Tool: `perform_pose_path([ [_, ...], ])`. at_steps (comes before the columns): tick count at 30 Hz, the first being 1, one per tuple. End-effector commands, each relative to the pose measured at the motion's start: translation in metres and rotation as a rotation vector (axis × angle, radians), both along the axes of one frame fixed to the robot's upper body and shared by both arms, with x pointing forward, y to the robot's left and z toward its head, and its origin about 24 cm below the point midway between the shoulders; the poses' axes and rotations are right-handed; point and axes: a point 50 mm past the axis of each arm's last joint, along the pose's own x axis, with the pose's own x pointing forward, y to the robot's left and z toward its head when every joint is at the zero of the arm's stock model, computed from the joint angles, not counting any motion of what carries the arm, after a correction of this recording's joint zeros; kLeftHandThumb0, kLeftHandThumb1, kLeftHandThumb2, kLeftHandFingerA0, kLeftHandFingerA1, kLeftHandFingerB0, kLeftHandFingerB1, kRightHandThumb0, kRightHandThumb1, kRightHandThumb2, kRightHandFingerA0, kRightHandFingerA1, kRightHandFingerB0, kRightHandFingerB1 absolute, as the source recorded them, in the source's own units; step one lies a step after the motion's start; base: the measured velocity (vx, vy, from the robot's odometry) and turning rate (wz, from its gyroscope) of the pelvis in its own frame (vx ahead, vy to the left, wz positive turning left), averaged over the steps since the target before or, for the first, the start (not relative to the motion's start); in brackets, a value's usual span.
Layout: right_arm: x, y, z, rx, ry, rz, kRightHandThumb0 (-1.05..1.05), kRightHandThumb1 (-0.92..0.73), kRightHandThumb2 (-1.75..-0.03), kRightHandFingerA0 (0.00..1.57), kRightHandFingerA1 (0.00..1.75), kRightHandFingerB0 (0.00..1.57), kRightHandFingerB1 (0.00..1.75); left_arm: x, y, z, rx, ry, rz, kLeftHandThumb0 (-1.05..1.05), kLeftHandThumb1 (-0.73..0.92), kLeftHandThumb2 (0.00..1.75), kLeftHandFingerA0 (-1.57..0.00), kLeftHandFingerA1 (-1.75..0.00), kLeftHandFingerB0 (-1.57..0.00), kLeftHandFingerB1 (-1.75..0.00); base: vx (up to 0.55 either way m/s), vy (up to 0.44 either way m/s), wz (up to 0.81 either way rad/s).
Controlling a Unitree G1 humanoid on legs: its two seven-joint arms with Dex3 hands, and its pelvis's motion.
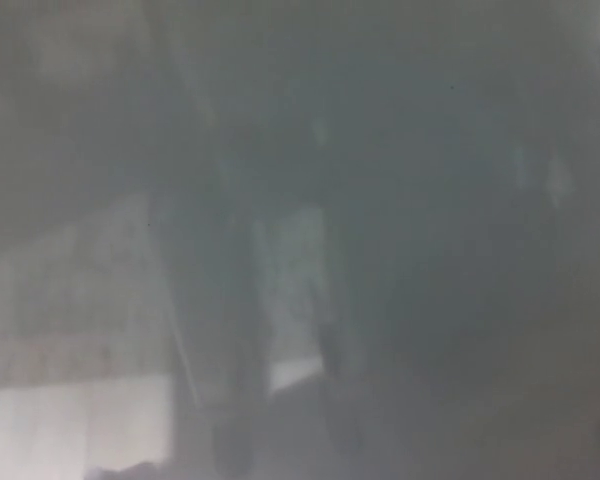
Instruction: A white board is being place on the right hand side and parallel to the robot and the robot uses its left hand to grab on the leftside of the whiteboard and drag the whiteboard from the right hand side to the left hand side
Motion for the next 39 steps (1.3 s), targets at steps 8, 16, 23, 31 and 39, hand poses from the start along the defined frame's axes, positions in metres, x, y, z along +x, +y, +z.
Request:
perform_pose_path([
  [8,-0.001,-0.003,0.001,-0.017,-0.002,0.0,-0.69,-0.74,-0.73,0.51,1.1,0.46,0.82,-0.011,0.011,0.0,0.054,0.076,0.08,0.14,0.92,0.66,-0.72,-1.13,-0.73,-0.89,0.0,0.0,0.0],
  [16,0.0,-0.002,0.001,-0.021,-0.006,0.006,-0.69,-0.74,-0.74,0.51,1.11,0.47,0.83,-0.015,0.014,0.005,0.053,0.084,0.062,0.16,0.92,0.67,-0.7,-1.06,-0.72,-0.88,0.0,0.0,0.0],
  [23,0.001,-0.001,0.001,-0.022,-0.004,0.002,-0.71,-0.74,-0.74,0.51,1.11,0.46,0.83,-0.023,0.022,0.01,0.034,0.184,0.086,0.14,0.91,0.66,-0.71,-1.18,-0.74,-1.0,0.0,0.0,0.0],
  [31,0.002,-0.001,0.002,-0.027,-0.006,0.008,-0.71,-0.74,-0.75,0.5,1.12,0.46,0.84,-0.034,0.025,0.014,0.055,0.36,-0.011,0.13,0.87,0.69,-0.67,-1.52,-0.73,-1.22,0.0,0.0,0.0],
  [39,0.003,-0.001,0.002,-0.034,-0.007,0.011,-0.7,-0.76,-0.74,0.49,1.12,0.45,0.84,-0.045,0.032,0.019,0.086,0.399,0.004,0.04,0.8,0.57,-0.76,-1.55,-0.66,-1.27,0.0,0.0,0.0],
])
